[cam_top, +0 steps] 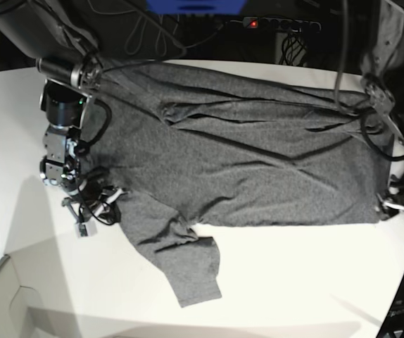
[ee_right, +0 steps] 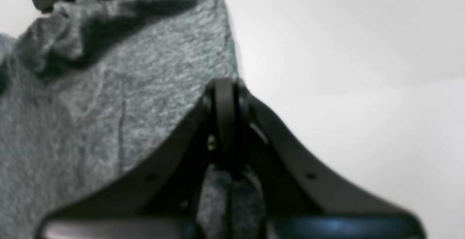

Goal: Layout the t-shirt on the table in an organized manner, then fold the t-shirt properly
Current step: 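Grasp the shirt side edge with both grippers near collar and hem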

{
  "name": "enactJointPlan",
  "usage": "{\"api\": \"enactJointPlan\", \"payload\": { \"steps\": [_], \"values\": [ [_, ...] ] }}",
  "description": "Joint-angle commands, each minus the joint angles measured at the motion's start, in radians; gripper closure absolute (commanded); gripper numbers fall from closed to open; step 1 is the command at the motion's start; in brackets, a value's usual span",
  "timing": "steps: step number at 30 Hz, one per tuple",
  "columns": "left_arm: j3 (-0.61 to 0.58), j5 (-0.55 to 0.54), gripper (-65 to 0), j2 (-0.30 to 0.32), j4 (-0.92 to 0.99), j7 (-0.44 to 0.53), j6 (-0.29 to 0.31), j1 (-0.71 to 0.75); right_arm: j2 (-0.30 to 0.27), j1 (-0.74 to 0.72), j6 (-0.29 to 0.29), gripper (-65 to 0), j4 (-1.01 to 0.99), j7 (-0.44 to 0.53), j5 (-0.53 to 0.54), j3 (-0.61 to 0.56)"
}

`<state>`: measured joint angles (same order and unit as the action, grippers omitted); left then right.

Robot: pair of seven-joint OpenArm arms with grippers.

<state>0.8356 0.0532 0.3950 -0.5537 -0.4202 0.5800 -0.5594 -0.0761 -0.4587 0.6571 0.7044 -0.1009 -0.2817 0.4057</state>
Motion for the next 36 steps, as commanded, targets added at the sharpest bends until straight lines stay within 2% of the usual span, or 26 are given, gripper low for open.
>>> {"api": "enactJointPlan", "payload": {
  "steps": [1,3,8,23,25,27,30,36],
  "values": [
    [0.000,0.003,-37.5,0.022,0.024,0.054,0.010,-0.054,-0.004,0.008,0.014,0.0,0.037,-0.036,-0.023,0.000],
    [0.000,0.027,-37.5,0.025,0.087,0.097,0.010,-0.064,-0.001,0.038,0.041,0.0,0.108,-0.038,-0.023,0.002],
    [0.000,0.043,-37.5,0.018,0.162,0.208,0.010,-0.070,0.017,0.067,0.041,0.0,0.209,-0.038,-0.021,0.002],
    [-0.009,0.044,-37.3,0.015,0.172,0.228,0.005,-0.064,0.017,0.071,0.041,0.0,0.211,-0.038,-0.021,0.002],
    [-0.052,0.044,-37.4,0.015,0.172,0.228,-0.033,-0.058,0.017,0.071,0.041,0.0,0.211,-0.038,-0.021,0.002],
    [-0.121,0.040,-37.5,0.015,0.172,0.229,-0.101,-0.041,0.017,0.071,0.041,0.0,0.211,-0.038,-0.021,0.002],
    [-0.229,0.033,-37.5,0.015,0.172,0.229,-0.154,-0.037,0.015,0.073,0.041,0.0,0.211,-0.038,-0.021,0.003],
    [-0.253,0.040,-37.1,-0.005,0.172,0.229,-0.163,-0.037,0.012,0.073,0.041,0.0,0.209,-0.038,-0.021,0.003]
  ]
}}
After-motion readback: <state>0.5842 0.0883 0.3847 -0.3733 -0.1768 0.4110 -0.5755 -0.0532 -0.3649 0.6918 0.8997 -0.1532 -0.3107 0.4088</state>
